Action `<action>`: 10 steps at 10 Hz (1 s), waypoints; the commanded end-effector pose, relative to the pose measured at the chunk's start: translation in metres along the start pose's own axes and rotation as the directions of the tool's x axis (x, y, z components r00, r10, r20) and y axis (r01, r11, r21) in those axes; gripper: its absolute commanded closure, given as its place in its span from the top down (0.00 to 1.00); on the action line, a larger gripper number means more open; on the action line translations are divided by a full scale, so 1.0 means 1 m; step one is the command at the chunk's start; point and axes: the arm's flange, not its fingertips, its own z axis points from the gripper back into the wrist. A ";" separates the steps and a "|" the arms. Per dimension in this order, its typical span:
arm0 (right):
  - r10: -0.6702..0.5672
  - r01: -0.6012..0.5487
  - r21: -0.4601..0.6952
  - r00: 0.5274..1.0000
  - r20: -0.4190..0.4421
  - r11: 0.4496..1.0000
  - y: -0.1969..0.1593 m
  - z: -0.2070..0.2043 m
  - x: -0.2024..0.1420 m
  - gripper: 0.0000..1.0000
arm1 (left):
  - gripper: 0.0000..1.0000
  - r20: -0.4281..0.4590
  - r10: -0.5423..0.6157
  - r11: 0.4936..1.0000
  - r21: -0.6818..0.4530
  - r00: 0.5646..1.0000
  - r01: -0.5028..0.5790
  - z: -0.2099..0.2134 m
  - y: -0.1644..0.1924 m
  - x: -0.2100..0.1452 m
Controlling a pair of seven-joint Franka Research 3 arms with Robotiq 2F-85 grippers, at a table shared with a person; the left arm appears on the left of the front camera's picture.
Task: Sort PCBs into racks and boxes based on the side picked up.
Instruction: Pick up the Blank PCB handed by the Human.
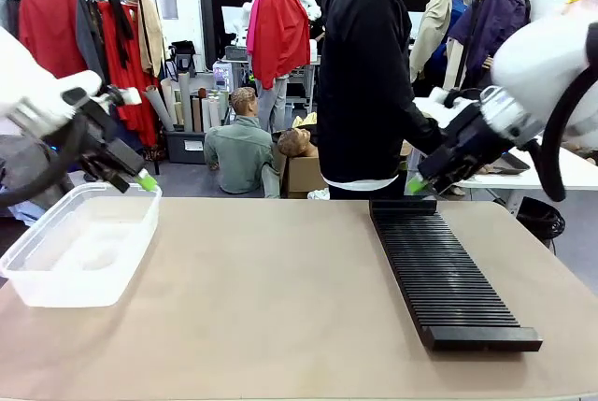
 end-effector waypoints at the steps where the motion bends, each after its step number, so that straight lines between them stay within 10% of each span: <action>1: -0.120 0.112 0.124 0.991 0.059 0.986 -0.031 0.018 0.000 1.00 | 1.00 0.032 0.074 0.983 -0.171 0.997 -0.068 0.025 0.020 -0.009; 6: -0.467 0.406 0.448 0.884 0.029 0.797 -0.076 0.059 -0.033 1.00 | 1.00 0.199 0.249 0.899 -0.412 0.948 -0.149 0.092 0.058 -0.060; 10: -0.505 0.371 0.612 0.862 0.053 0.698 -0.100 0.084 -0.066 1.00 | 1.00 0.244 0.355 0.854 -0.478 0.902 -0.206 0.114 0.097 -0.095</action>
